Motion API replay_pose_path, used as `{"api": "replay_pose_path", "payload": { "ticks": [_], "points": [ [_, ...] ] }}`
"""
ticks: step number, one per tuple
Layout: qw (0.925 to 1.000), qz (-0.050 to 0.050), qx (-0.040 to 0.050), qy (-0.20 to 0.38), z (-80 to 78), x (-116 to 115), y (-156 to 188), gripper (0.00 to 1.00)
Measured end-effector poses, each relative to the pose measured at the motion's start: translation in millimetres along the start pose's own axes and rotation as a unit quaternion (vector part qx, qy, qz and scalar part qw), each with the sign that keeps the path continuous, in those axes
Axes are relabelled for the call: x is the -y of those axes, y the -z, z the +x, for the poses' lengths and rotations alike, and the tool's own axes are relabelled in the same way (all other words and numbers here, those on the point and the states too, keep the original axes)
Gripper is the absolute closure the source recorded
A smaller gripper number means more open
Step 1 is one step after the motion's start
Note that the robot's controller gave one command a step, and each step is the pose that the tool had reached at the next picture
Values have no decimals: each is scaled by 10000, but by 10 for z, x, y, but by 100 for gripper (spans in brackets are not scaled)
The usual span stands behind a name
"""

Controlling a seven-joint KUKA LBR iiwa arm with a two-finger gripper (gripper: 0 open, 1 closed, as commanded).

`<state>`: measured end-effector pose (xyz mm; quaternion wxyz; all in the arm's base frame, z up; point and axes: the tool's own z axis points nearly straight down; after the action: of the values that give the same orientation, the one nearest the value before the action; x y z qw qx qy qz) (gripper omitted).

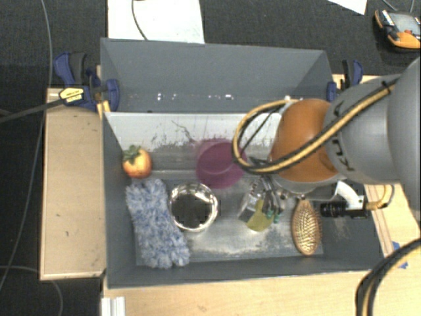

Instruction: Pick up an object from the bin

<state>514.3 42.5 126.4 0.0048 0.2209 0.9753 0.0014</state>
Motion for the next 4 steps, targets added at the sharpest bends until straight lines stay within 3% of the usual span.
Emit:
{"api": "replay_pose_path", "payload": {
  "ticks": [1, 2, 3, 4],
  "points": [
    [9998, 5, -18, -205, 6, 86, 155, 0],
    [9998, 6, -18, -194, 6, 86, 154, 100],
    [9998, 6, -19, -187, 6, 86, 154, 0],
    [9998, 7, -19, -181, 6, 86, 154, 100]
  ]
}}
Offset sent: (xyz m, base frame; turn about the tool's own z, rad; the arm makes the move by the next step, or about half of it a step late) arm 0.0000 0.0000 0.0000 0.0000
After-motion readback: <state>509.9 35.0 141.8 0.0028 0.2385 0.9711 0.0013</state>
